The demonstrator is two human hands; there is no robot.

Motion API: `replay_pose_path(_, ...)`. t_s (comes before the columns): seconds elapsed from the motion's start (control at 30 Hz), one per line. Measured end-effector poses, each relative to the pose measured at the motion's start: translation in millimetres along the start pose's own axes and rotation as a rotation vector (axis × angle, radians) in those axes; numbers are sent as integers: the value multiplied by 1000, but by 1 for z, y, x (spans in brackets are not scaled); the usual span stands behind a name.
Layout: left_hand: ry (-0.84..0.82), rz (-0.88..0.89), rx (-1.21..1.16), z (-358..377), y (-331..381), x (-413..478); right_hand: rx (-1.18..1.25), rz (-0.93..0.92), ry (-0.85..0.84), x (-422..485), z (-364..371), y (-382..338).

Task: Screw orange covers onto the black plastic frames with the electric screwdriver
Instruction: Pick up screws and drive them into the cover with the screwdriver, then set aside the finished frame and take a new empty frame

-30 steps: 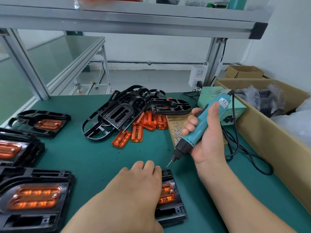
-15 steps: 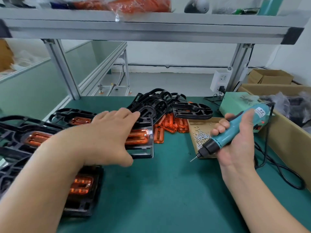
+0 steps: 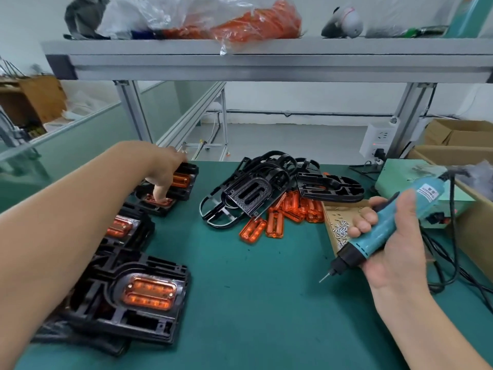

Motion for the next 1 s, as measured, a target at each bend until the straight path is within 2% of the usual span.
replay_pose_path(0.3, -227, -83, 32, 23, -20, 19, -4, 14, 15, -3, 4, 0)
replay_pose_path(0.6, -327, -32, -269, 34, -24, 27, -6, 1, 15, -4, 7, -2)
replay_pose_path(0.73, -295, -68, -349, 48, -23, 32, -12, -3, 19, -4, 7, -3)
replay_pose_path(1.0, -212, -81, -233, 51, -23, 36, -23, 0, 6, -4, 9, -3)
Point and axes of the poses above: each hand's wrist, its own x-axis towards the middle knuckle, its own z-axis out of the palm, y = z × x, the point moved 2 cm from there along x, towards the middle knuckle, and after that the axes turned 14 degrees about z, right-handed, at the moved point
